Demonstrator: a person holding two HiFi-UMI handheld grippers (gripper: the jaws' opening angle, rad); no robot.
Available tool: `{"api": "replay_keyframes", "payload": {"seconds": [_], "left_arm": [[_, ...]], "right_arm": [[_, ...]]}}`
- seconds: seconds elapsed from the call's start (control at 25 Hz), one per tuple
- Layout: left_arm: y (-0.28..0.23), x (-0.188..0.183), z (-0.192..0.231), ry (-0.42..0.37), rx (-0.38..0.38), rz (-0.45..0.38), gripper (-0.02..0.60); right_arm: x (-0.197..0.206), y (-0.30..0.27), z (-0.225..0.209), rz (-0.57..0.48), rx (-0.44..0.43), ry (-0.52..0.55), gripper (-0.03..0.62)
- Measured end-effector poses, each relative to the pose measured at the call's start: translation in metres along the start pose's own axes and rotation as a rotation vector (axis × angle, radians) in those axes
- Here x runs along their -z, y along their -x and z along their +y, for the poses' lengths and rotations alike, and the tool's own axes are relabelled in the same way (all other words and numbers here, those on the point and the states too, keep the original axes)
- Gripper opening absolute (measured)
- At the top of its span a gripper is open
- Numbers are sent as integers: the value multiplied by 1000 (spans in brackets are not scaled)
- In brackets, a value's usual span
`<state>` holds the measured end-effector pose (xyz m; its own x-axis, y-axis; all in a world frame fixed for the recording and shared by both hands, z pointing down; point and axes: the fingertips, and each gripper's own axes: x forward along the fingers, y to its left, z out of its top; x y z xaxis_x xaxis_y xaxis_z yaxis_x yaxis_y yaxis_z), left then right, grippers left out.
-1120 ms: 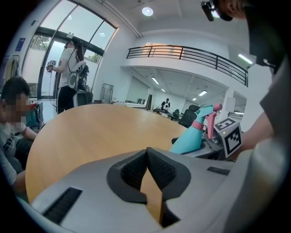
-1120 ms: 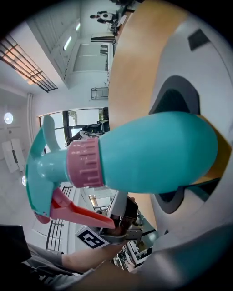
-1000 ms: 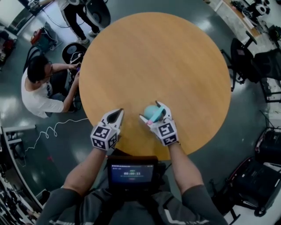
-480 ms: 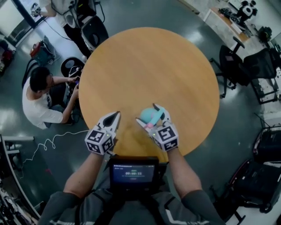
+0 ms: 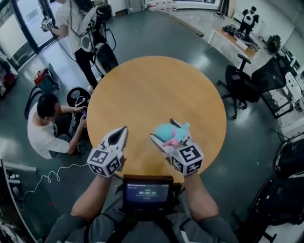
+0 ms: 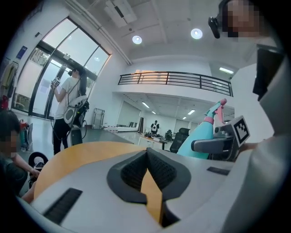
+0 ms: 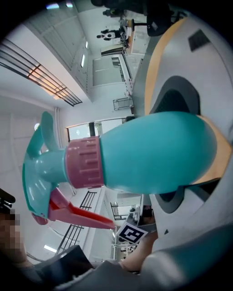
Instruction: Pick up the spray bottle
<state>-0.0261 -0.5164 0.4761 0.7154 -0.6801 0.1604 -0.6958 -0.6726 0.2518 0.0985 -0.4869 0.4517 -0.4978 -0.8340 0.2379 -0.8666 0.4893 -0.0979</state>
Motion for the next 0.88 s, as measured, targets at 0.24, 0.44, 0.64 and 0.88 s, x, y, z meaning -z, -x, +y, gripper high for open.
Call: {"api": "replay_keyframes", "payload": {"seconds": [0.24, 0.44, 0.64, 0.88], "left_arm": [[-14, -40, -41, 1, 143, -31, -5], [-44, -53, -95, -2, 319, -21, -5], [-61, -53, -144, -25, 414, 27, -5], [-69, -51, -207, -44, 562, 81, -5]], "right_arm": [[-37, 38, -12, -29, 105, 15, 430], [-49, 84, -40, -71, 237, -4, 430], [-42, 146, -68, -72, 419, -37, 430], [-43, 226, -81, -103, 597, -78, 430]]}}
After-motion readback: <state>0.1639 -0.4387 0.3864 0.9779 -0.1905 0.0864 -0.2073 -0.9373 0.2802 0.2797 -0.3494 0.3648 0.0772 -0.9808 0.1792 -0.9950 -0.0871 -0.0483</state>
